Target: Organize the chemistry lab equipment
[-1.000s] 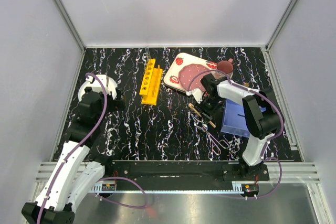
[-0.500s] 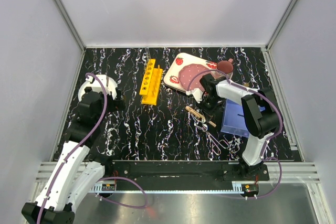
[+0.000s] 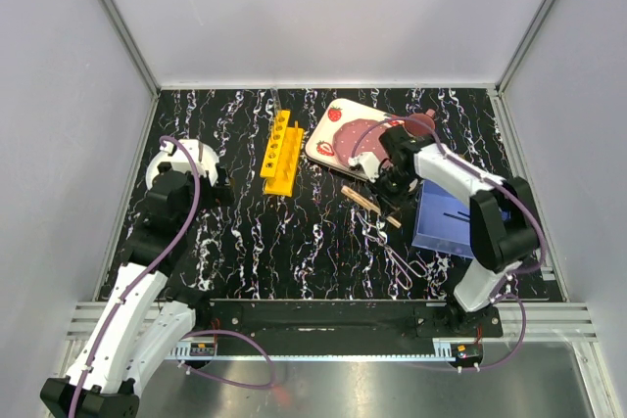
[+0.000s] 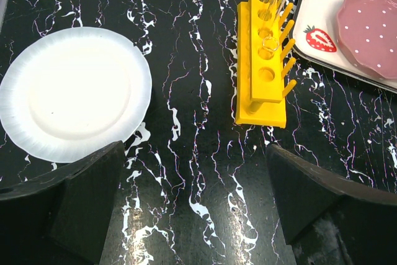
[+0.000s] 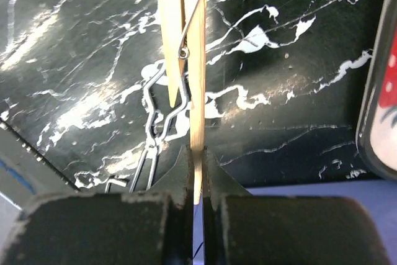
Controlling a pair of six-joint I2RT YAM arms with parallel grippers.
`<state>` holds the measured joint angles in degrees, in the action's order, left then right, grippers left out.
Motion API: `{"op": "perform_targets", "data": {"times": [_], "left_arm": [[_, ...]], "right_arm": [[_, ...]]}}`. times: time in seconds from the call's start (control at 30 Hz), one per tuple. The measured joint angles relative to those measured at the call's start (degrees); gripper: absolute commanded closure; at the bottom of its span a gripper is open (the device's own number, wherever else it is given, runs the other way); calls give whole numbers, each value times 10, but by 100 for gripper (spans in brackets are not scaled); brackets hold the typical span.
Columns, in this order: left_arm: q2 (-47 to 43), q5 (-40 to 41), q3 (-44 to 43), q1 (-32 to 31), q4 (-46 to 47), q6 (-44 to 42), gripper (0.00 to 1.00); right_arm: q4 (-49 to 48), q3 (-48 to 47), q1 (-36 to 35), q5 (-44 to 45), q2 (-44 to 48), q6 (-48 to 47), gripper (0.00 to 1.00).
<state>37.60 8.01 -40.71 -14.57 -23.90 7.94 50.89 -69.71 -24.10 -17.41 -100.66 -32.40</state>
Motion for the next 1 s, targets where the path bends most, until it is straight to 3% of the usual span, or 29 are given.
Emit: {"op": "perform_targets", "data": {"times": [0.17,0.47,0.7,1.0], "left_arm": [[0,0,0,0,0,0,1],[5,-11,0,0,1,0,1],[16,-21,1,0,4,0,1],[16,-29,1,0,5,0,1]], "right_arm": [[35,0,30,-59,85,-40,100],[75,32,161,-151,242,-104,96],[92,78,219,-135,347,-148,97],[114,120,301,-70,357,-219,100]]}}
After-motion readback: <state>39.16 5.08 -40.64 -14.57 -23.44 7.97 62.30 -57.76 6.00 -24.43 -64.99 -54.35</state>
